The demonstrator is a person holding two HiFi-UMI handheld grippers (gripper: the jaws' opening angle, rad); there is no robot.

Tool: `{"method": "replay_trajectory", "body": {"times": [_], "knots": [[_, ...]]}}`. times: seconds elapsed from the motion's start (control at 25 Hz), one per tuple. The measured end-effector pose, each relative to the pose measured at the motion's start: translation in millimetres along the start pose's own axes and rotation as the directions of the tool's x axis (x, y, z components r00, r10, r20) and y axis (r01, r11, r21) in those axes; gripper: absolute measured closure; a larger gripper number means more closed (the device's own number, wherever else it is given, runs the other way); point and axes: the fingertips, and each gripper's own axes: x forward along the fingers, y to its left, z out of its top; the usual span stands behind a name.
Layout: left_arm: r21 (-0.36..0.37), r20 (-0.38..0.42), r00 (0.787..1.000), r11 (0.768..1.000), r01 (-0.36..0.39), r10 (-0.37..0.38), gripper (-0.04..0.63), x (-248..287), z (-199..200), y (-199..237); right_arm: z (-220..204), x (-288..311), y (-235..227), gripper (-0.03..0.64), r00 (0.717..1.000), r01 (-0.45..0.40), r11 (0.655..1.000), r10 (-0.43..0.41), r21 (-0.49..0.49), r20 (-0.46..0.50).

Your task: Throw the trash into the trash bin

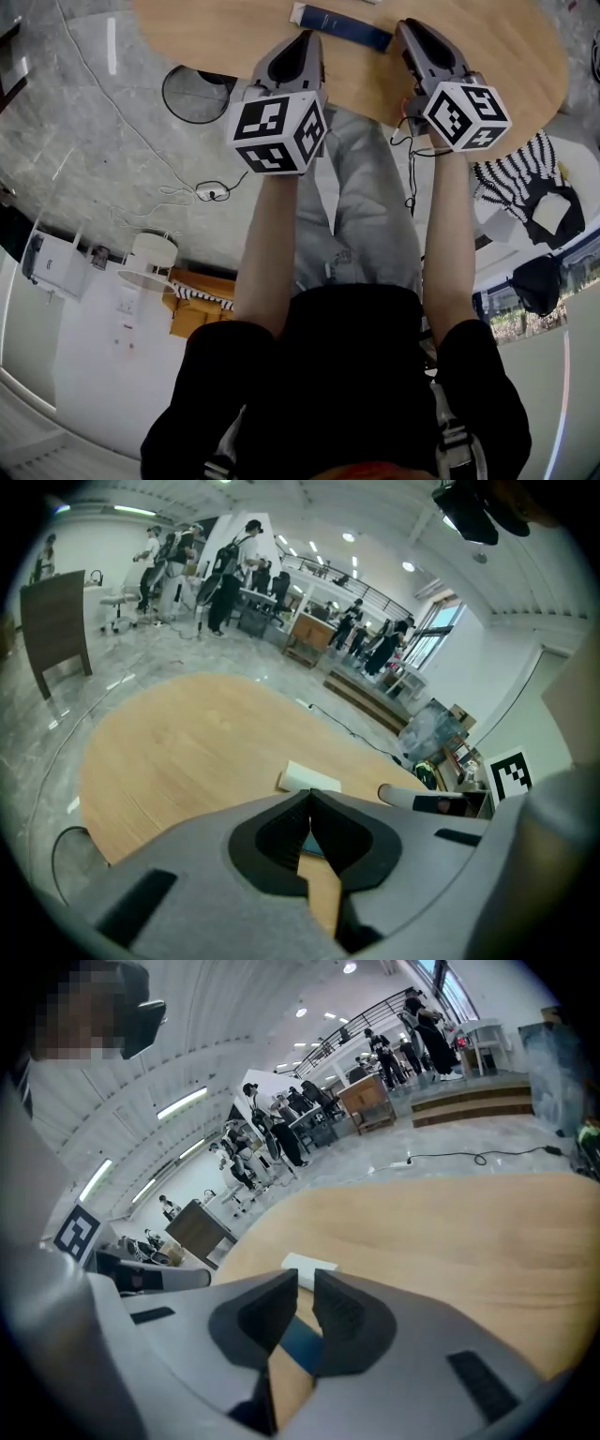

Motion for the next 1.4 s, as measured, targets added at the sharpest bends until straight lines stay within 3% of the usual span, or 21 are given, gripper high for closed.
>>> {"method": "replay_trajectory", "body": {"times": [0.24, 0.56, 0.8, 1.04, 1.4], "knots": [[-0.065, -0.004, 0.999, 0.997, -0.034, 0.033, 0.586, 19.8, -30.4, 19.5, -17.8, 39.0, -11.6, 0.528, 0.996, -0.063, 0.998, 0.062, -0.029, -0.063], [-0.165, 0.032, 0.992, 0.980, -0.112, 0.119, 0.586, 7.2, -34.7, 76.7, -24.5, 83.0, -11.9, 0.528, 0.989, -0.097, 0.993, 0.089, -0.067, -0.118], [-0.211, 0.066, 0.991, 0.972, -0.104, 0.120, 0.586, -1.7, -30.4, 84.1, -27.6, 99.4, -1.5, 0.554, 0.984, -0.103, 0.994, 0.098, -0.030, -0.146], [-0.248, 0.094, 0.985, 0.962, -0.116, 0.143, 0.586, -20.7, -36.7, 94.7, -17.3, 105.1, 40.7, 0.589, 0.971, -0.213, 0.977, 0.212, -0.003, -0.113], [-0.347, 0.138, 0.959, 0.919, -0.186, 0.247, 0.586, -89.3, -56.1, 160.1, -6.2, 119.4, 156.2, 0.599, 0.934, -0.350, 0.924, 0.332, -0.157, -0.129]]}}
